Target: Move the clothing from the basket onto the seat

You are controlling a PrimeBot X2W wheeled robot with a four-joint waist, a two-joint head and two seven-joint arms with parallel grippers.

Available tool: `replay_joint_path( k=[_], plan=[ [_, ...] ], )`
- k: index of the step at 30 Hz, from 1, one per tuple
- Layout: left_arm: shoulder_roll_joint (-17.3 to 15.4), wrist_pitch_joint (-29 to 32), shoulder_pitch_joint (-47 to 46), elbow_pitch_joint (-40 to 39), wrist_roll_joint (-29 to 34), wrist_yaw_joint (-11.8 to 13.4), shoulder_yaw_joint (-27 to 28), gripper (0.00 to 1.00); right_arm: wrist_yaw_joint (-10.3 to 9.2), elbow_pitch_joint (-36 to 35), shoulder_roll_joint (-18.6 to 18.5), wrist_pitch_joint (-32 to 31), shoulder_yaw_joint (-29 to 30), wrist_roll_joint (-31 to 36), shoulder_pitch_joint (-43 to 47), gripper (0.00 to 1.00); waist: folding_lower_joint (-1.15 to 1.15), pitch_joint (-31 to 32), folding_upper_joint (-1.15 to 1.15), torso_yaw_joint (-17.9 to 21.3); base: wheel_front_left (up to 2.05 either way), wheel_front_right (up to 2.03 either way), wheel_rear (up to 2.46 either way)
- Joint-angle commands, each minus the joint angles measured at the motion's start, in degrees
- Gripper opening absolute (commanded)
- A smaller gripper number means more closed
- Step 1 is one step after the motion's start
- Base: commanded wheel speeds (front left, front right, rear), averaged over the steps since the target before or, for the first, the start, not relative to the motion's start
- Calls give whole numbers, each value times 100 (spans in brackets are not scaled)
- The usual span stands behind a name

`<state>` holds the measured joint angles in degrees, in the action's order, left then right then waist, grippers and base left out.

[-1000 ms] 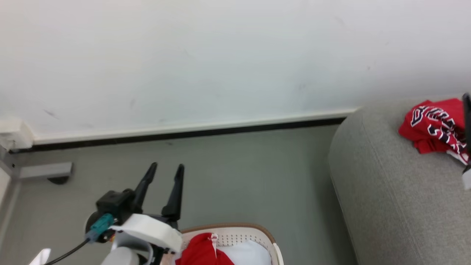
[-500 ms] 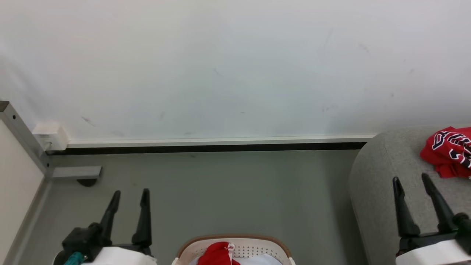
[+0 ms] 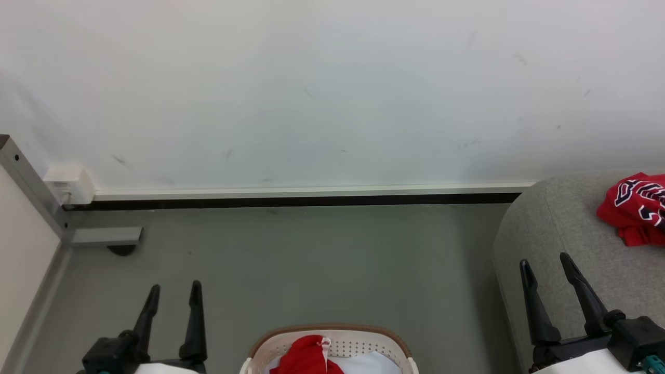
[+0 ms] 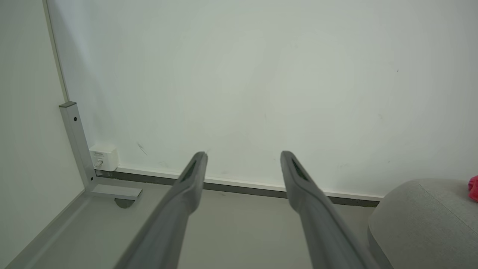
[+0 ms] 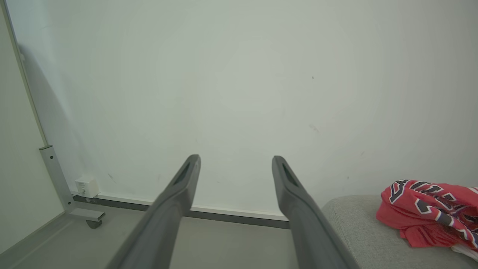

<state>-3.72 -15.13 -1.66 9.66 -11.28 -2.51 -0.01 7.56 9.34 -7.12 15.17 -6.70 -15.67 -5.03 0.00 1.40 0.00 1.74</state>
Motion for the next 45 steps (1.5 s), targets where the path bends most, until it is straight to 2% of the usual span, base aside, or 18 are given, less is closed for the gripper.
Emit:
replay_joint_path(
  k=[1, 15, 20, 25, 34, 39, 45],
  plan=[
    [22, -3, 30, 33, 83, -38, 79, 100, -15, -27, 31, -4, 29, 52, -55, 100, 0, -12, 0, 29, 0, 0, 0],
    [67, -3, -164, 205, 253, -194, 55, 100, -15, -53, 82, -4, -55, -137, -366, 100, 0, -233, 0, 257, 0, 0, 0],
    [68, -3, -500, 249, 323, -232, -109, 100, -15, -156, 33, -4, -91, -257, -823, 100, 0, -733, 0, 384, 0, 0, 0],
    [52, -3, -1054, 566, 443, -297, -279, 100, -15, -328, -20, -5, -50, -291, -1378, 100, 0, -1506, 0, 493, 0, 0, 0],
    [-166, 97, -2262, 1725, 630, -390, -655, 100, -14, -717, 38, -4, 268, -368, -2382, 100, 0, -2848, 0, 787, 0, 0, 0],
    [-333, 321, -2818, 2620, 612, -445, -823, 100, -14, -881, 124, -4, 532, -435, -2635, 100, 0, -3324, 0, 932, 0, 0, 0],
    [-456, 592, -3276, 3710, 684, -487, -1190, 100, -15, -1000, 284, -5, 569, -498, -2770, 100, 0, -3693, 0, 1161, 0, 0, 0]
  ],
)
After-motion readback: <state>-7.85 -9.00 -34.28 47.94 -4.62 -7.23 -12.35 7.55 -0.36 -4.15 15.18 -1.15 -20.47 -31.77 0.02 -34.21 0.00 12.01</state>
